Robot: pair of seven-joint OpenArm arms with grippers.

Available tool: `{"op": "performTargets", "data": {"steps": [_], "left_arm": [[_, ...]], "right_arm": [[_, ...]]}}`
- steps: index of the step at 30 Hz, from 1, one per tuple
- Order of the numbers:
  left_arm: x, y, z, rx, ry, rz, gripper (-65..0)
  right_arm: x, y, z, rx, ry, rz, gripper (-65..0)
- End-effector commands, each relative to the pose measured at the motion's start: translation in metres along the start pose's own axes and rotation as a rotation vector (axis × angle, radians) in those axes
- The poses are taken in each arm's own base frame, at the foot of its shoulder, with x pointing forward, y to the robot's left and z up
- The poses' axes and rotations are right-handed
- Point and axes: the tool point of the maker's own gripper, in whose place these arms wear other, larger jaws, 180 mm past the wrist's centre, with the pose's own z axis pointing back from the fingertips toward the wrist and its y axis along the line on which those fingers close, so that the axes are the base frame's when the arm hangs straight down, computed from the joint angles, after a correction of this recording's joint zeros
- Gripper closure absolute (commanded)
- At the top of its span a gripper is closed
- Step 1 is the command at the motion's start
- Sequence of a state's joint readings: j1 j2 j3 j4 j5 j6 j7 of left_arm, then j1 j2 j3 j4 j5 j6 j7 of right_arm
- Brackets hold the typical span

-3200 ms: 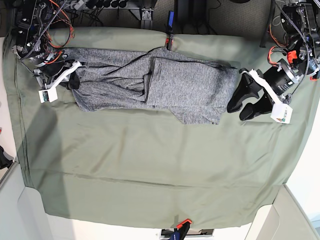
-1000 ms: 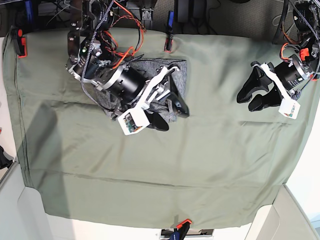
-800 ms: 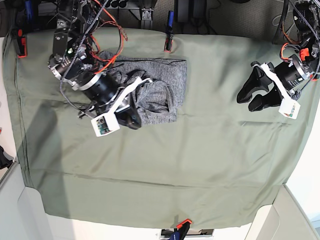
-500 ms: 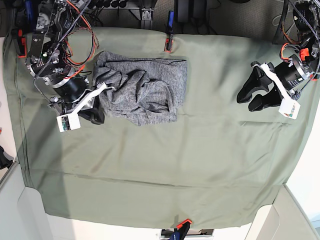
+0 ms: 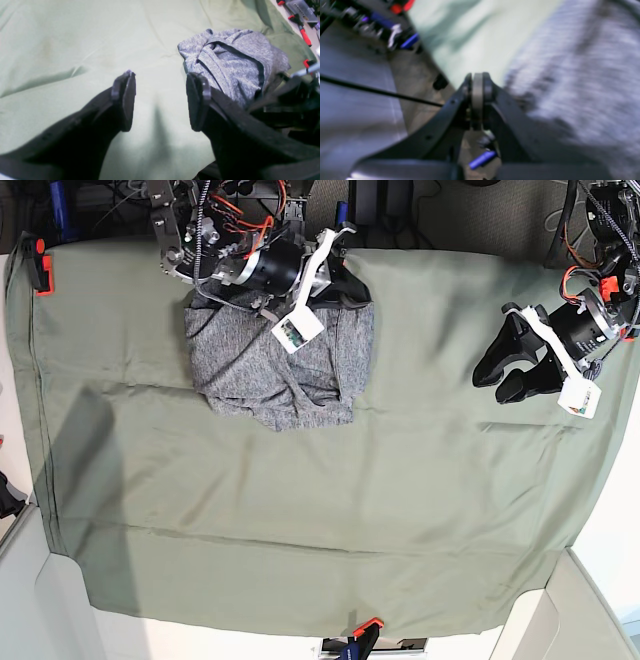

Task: Fold the T-shirt properly
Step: 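Release the shirt and reposition the right gripper at its edge, then grasp opposite edges of the folded bundle with both grippers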

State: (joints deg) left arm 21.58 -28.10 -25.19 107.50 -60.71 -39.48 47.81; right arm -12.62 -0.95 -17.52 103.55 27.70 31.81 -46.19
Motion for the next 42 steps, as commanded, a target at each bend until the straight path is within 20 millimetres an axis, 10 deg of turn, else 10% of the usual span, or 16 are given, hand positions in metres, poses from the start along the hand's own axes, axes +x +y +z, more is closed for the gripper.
{"op": "performTargets", "data": {"steps": [1,4,9,17,26,42], "left_arm": [[0.011,-0.003,0.003,-0.019,-0.024,-0.023,-34.6],[0.004,-0.017,0.002,-0.087,0.009,0.016,-32.8],[-0.029,-0.056,-0.006,-0.224,0.137,0.034,-0.8],[-0.057,-0.161,-0.029,-0.453,0.209,-0.181,0.0],[-0.082,-0.219,-0.076,-0.507,0.226,-0.384,0.0],[-0.123,-0.126,-0.111,-0.269,0.445,-0.589,0.0]], "right_arm": [[0.021,0.004,0.002,0.015,-0.073,0.031,0.0],[0.036,-0.007,0.005,-0.041,-0.108,0.095,0.0],[0.078,-0.061,0.025,-0.233,-0.161,0.185,0.0],[0.142,-0.15,0.099,-0.542,-0.306,0.202,0.0],[0.128,-0.213,0.102,-0.6,-0.279,0.071,0.0],[0.109,-0.241,0.066,-0.542,-0.192,-0.027,0.0]]}}
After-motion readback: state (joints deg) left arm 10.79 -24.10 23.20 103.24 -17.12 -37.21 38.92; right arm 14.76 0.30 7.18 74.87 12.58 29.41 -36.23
